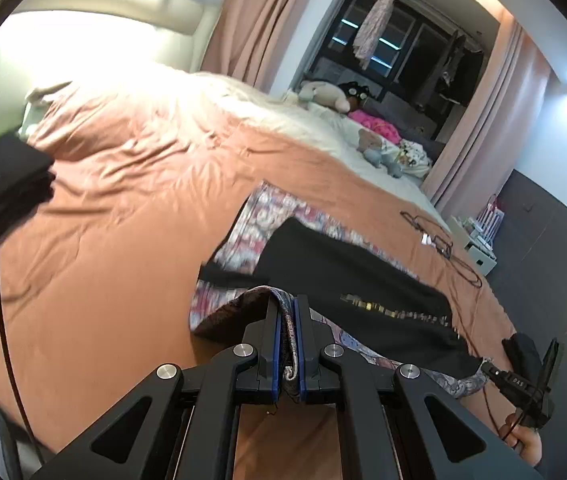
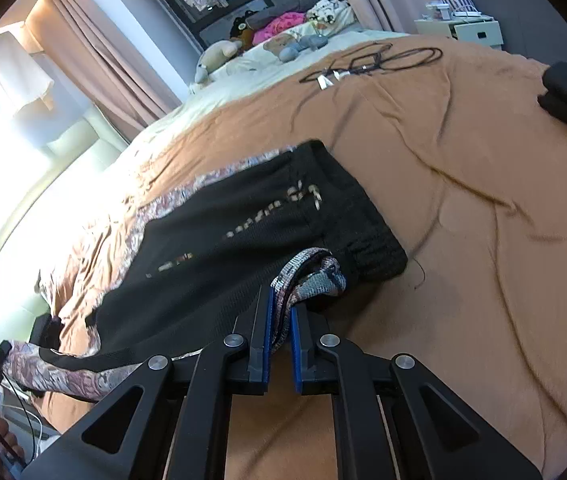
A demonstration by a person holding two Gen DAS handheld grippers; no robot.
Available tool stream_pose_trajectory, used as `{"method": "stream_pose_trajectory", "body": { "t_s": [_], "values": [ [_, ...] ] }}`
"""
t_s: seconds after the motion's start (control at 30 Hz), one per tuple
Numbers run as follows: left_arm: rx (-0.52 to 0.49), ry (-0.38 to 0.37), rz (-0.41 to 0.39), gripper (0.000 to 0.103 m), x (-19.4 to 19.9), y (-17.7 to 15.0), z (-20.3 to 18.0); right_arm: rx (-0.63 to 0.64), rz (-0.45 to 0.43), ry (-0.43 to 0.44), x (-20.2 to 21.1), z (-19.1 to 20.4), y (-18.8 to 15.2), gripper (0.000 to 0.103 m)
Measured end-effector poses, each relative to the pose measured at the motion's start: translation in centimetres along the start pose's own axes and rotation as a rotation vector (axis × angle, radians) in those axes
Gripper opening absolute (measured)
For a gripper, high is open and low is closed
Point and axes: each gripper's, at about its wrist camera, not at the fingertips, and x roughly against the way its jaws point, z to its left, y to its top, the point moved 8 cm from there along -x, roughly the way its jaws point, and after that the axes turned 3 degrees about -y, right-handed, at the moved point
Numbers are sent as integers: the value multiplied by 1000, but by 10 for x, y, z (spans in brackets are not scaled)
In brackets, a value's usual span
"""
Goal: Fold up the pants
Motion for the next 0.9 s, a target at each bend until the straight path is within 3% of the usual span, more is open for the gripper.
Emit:
{"method": "stream_pose_trajectory", "body": {
  "t_s": [0.5, 0.9],
  "values": [
    [-19, -39, -13, 6, -71, 92, -19, 19, -69, 7, -30, 25, 63, 4],
    [45, -10, 94, 6, -168, 119, 7, 23, -26, -36, -93, 42, 112, 4]
  ]
}}
